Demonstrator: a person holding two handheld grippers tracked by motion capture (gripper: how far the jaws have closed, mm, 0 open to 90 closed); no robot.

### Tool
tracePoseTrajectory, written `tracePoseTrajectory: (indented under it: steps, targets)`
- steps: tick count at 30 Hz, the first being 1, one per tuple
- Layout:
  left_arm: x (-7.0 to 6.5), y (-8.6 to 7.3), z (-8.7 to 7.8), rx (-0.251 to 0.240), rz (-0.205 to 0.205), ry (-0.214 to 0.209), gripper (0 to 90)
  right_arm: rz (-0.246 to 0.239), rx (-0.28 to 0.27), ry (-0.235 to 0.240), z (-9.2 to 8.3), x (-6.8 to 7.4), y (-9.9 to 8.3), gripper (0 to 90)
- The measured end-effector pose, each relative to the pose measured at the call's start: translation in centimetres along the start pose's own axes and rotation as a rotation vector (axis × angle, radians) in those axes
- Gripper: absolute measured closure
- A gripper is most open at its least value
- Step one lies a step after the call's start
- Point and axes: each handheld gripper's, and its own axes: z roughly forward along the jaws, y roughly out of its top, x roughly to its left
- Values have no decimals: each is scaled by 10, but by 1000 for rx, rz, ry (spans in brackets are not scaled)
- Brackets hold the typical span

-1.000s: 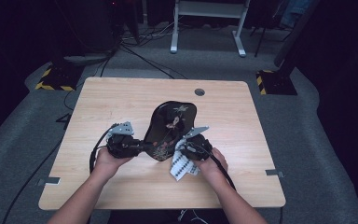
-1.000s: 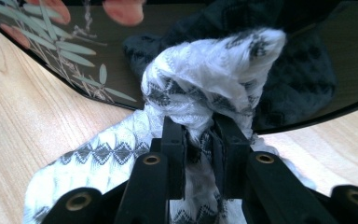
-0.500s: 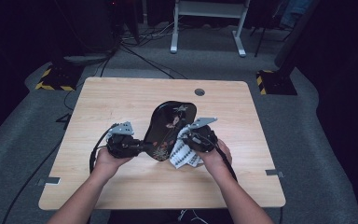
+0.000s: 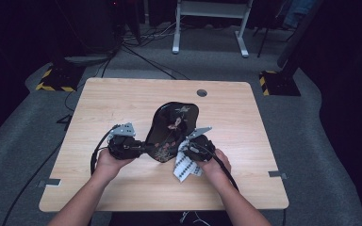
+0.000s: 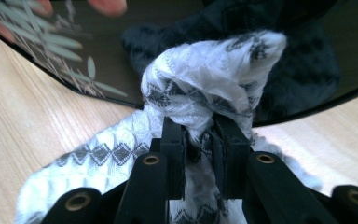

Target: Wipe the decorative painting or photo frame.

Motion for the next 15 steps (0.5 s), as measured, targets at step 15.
tracePoseTrajectory:
  steps: [15]
  targets:
    - [0, 0, 1, 0, 0, 1, 775, 14, -79, -38, -21, -12, 10, 766]
